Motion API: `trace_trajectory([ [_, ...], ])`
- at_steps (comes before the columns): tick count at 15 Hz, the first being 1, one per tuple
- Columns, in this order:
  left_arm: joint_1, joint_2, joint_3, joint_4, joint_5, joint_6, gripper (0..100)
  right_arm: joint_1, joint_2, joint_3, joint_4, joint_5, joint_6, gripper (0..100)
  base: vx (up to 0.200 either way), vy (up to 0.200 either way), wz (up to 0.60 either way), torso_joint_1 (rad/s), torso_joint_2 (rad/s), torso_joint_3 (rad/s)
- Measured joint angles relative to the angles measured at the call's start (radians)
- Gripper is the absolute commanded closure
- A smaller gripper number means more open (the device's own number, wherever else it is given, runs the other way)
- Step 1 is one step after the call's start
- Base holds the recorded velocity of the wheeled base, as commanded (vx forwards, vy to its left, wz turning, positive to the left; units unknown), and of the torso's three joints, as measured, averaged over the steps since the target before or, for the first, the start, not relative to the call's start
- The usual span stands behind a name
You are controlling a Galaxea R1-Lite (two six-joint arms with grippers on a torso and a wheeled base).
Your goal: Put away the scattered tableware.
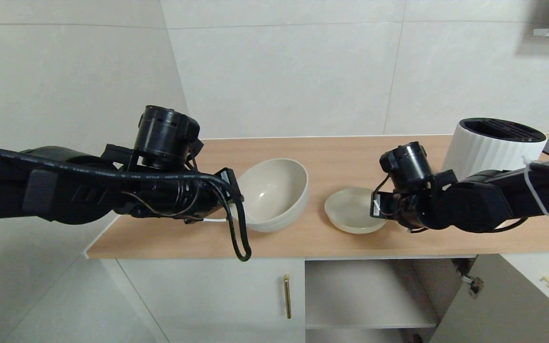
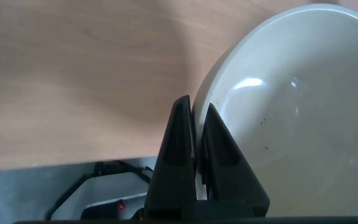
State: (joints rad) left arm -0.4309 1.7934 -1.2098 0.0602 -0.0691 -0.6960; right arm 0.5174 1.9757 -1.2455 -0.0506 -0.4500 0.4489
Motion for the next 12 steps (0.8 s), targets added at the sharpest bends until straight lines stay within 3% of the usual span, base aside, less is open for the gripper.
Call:
trace_trajectory([
  [2,0.001,-0.042,0.058,-0.001,-0.001,0.011,100,-0.005,-0.065,0.041,0.001,0.055,-0.004,100,0.0,0.0,0.0,0.0,0.0,0.0],
  [4,0.003,-0.103,0.133,-0.003,-0.008,0.046,100,-0.019,-0.157,0.111,0.005,0.127,-0.018,100,0.0,0.0,0.0,0.0,0.0,0.0],
  [7,0.004,-0.228,0.264,-0.003,-0.094,0.124,100,-0.033,-0.321,0.226,0.038,0.237,-0.044,100,0.0,0.0,0.0,0.0,0.0,0.0],
  [10,0.004,-0.368,0.394,-0.002,-0.169,0.205,100,-0.009,-0.464,0.352,0.061,0.277,-0.057,100,0.0,0.0,0.0,0.0,0.0,0.0],
  [12,0.007,-0.423,0.436,-0.003,-0.171,0.213,100,0.003,-0.524,0.4,0.101,0.296,-0.057,100,0.0,0.0,0.0,0.0,0.0,0.0],
])
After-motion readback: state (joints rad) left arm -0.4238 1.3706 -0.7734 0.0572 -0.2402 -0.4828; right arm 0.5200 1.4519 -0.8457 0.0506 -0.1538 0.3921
